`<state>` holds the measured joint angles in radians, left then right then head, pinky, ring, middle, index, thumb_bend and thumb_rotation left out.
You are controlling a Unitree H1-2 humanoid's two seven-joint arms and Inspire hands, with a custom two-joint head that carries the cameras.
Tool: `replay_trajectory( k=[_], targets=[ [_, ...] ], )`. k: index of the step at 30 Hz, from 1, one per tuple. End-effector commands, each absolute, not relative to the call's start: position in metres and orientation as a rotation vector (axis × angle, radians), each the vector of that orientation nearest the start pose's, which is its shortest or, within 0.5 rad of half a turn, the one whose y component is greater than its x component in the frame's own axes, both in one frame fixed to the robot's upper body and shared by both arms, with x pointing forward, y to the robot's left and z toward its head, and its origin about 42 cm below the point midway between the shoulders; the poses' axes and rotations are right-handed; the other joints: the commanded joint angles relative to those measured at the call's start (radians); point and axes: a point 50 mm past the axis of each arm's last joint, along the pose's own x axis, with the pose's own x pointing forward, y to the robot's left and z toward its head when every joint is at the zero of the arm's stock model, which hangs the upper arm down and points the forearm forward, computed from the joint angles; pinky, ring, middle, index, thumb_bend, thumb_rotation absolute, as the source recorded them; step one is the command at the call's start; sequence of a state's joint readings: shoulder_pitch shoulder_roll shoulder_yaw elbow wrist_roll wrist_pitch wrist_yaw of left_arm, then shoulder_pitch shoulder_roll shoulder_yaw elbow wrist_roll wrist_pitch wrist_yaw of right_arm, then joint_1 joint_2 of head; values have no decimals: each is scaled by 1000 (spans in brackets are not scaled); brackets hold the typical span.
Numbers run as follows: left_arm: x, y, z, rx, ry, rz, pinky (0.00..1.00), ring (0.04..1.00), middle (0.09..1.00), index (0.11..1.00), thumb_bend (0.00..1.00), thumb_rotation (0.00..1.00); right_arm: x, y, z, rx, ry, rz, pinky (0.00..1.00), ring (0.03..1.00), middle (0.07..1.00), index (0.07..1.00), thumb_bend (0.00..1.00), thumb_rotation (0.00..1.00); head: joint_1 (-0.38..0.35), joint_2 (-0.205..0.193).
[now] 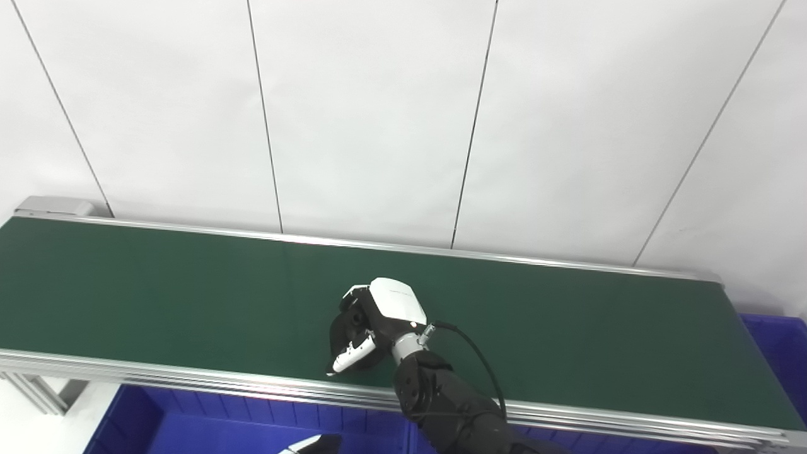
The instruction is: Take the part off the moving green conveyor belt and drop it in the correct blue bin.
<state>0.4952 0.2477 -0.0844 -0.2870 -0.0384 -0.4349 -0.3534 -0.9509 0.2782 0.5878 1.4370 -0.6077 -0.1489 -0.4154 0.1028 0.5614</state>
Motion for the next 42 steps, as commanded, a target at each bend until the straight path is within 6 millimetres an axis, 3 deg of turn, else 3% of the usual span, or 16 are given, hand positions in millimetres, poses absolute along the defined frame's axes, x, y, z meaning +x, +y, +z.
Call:
replay_trajectory(
  k=[1,3,6,18,28,36,42],
  targets=[
    [113,258,121,224,-259,-418,823,885,899,868,500,346,427,59,104,-1090,-168,555,436,521,598,614,856,36,-2,1],
    [116,259,122,223,-268,-416,819,881,897,866,500,341,426,57,102,-1110,-171,562,403,453,519,546,590,7,-4,2],
    [120,259,122,219,-277,-415,817,880,895,865,511,355,427,54,101,-1127,-176,571,364,418,505,536,525,0,-9,5],
    [132,260,124,214,-303,-426,825,882,893,869,519,418,432,32,97,-1088,-264,520,207,434,523,463,516,0,-27,12],
    [143,257,120,203,-306,-441,828,889,901,876,521,433,441,17,101,-1054,-285,470,205,432,524,464,515,0,-64,-1],
    [164,249,112,158,-315,-471,851,902,909,887,502,383,459,0,117,-1012,-336,416,220,433,522,462,516,0,-113,-16],
    [184,242,109,144,-332,-488,855,901,910,889,492,399,472,-16,131,-989,-370,380,220,433,520,464,517,0,-143,-31]
  ],
)
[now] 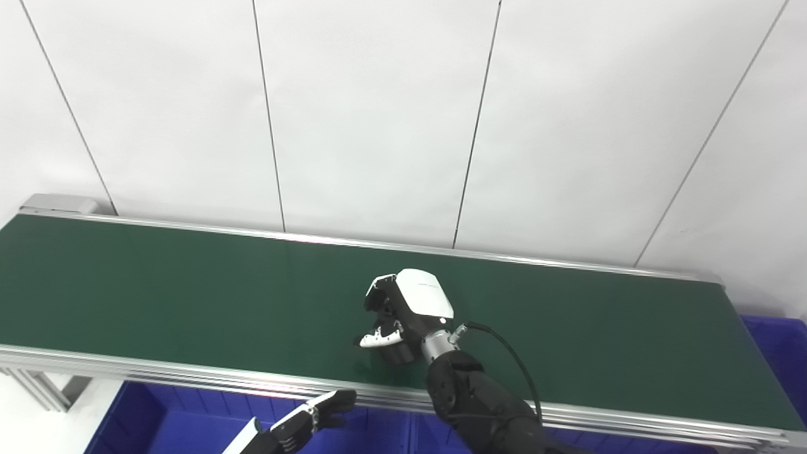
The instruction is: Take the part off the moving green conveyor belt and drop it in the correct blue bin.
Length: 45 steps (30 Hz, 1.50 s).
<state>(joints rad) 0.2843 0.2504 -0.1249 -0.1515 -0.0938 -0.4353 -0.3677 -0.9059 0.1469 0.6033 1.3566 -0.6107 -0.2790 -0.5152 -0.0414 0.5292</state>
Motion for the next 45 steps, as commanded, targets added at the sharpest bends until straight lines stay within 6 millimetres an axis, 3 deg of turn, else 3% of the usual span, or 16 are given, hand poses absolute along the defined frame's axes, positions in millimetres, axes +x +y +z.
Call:
replay_trajectory(
  k=[1,13,26,27,28,29,30,34,38,42,45],
  targets=[
    [187,241,109,135,-333,-493,850,902,911,889,490,402,473,-19,133,-986,-380,372,223,433,520,463,516,0,-8,-4],
    [213,234,106,102,-349,-537,863,914,921,891,453,401,475,-56,151,-937,-464,312,235,443,518,459,517,0,-67,-18],
    [233,229,107,92,-366,-564,911,938,932,913,415,458,431,-98,163,-862,-446,298,263,435,513,467,518,0,-123,11],
    [235,229,108,92,-371,-566,916,941,935,915,409,460,425,-102,162,-855,-438,298,268,436,514,464,518,0,-131,40],
    [237,230,112,93,-381,-568,917,941,935,916,408,461,419,-106,164,-850,-430,296,268,436,515,464,518,0,-139,107],
    [239,230,116,91,-386,-573,916,940,936,917,400,464,413,-111,166,-846,-422,293,273,437,515,463,518,0,-141,120],
    [241,231,121,91,-393,-578,924,945,942,923,392,477,407,-116,171,-838,-417,288,278,439,515,462,518,0,-151,174],
    [250,232,143,84,-441,-608,962,973,976,950,339,554,382,-137,190,-819,-396,260,289,440,509,459,518,0,-189,272],
    [261,228,161,61,-448,-636,948,965,976,953,309,570,346,-150,197,-814,-365,239,274,436,505,468,519,0,-218,299],
    [265,224,163,35,-425,-655,935,954,973,957,316,574,314,-159,184,-791,-332,243,262,431,506,470,519,0,-215,311],
    [266,220,166,31,-418,-667,920,948,967,950,287,518,295,-162,169,-778,-298,246,247,427,509,471,518,0,-214,317]
  ],
)
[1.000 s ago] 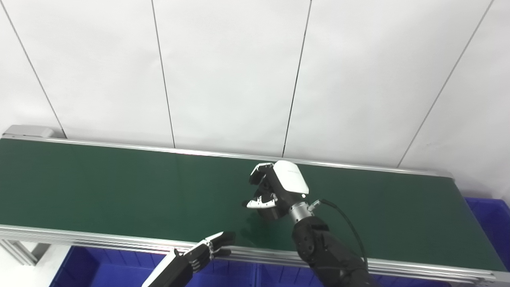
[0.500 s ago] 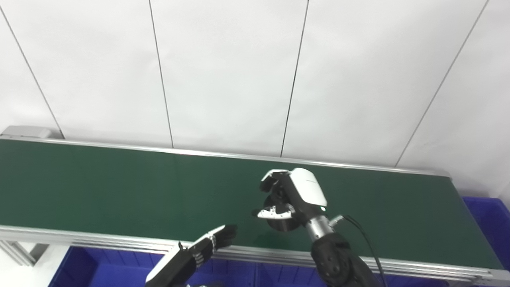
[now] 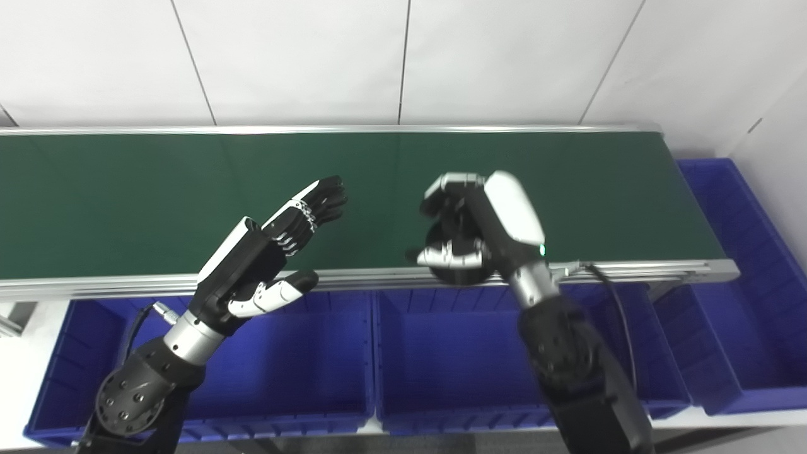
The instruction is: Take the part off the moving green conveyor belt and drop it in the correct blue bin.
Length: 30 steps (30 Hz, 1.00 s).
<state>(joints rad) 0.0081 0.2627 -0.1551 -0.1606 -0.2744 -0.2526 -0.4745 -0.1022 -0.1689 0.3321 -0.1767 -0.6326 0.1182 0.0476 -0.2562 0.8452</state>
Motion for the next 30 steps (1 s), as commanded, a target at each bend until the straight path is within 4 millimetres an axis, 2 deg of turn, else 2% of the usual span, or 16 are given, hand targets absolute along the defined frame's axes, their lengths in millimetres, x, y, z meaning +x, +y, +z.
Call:
replay_trajectory(
  k=[1,6,13,14,15,16,17,18,19,23,27,30],
  targets=[
    [266,220,167,33,-417,-668,919,946,965,948,285,511,291,-162,165,-779,-291,245,248,426,510,471,518,0,0,2],
    [266,219,172,47,-420,-671,916,944,966,953,302,552,274,-164,142,-765,-223,260,262,429,512,470,518,0,5,7],
    [262,218,178,35,-413,-673,944,960,975,960,302,553,260,-159,88,-784,-105,322,285,436,512,456,518,0,20,13],
    [262,219,178,35,-415,-672,942,957,973,957,305,543,259,-157,82,-786,-86,339,398,441,519,474,518,0,20,13],
    [261,219,178,35,-418,-672,940,956,973,956,304,540,260,-156,78,-794,-72,358,415,442,520,476,518,0,22,13],
    [260,219,178,36,-418,-671,935,955,972,956,297,530,260,-155,74,-814,-60,380,504,560,570,518,583,23,22,13],
    [259,219,178,36,-417,-670,933,954,972,955,294,524,261,-154,71,-830,-56,394,597,668,682,635,731,91,23,14],
    [258,220,178,31,-414,-670,935,955,973,955,293,521,262,-154,68,-842,-58,403,651,725,735,688,780,153,25,15],
    [257,220,178,28,-411,-670,939,956,973,956,291,516,263,-153,65,-848,-60,407,719,790,792,749,807,262,25,15],
    [255,222,177,28,-412,-665,932,953,971,953,292,506,267,-151,57,-847,-60,417,801,861,856,813,816,357,33,15],
    [252,224,177,26,-413,-660,942,956,970,950,310,509,274,-149,50,-874,-37,433,879,903,887,849,828,403,36,16],
    [252,224,176,19,-413,-662,943,955,970,950,306,500,276,-149,47,-885,-39,432,898,907,888,854,833,410,35,17]
  ],
)
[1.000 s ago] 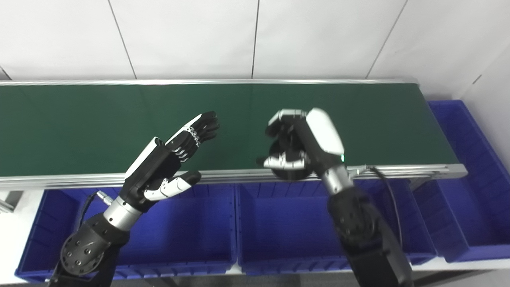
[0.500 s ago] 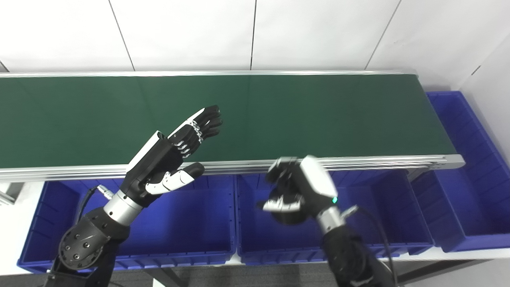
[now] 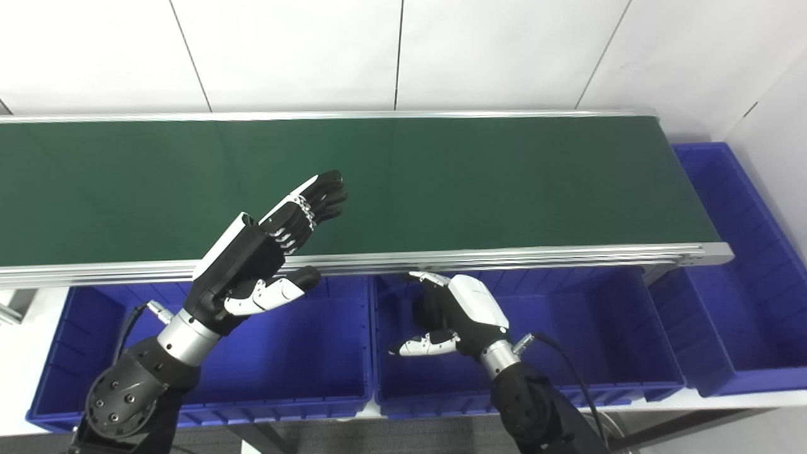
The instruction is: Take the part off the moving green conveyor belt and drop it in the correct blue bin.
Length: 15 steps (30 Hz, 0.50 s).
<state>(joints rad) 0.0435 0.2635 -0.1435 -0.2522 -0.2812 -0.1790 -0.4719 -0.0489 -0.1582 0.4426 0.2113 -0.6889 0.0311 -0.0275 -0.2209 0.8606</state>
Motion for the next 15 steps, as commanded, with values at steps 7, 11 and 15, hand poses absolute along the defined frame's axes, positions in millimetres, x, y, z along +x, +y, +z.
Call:
replay_trajectory(
  k=[7,11,15],
  targets=[
    [250,222,173,31,-398,-666,947,961,970,953,284,510,271,-153,57,-848,-84,396,879,897,885,867,783,497,-3,-1],
    [249,222,169,36,-389,-670,960,971,979,960,272,514,266,-155,69,-790,-113,371,824,892,887,877,735,551,-1,-3],
    [245,225,162,147,-377,-629,945,965,960,944,283,530,249,-160,92,-630,-207,350,768,859,890,876,564,780,5,-6]
  ],
)
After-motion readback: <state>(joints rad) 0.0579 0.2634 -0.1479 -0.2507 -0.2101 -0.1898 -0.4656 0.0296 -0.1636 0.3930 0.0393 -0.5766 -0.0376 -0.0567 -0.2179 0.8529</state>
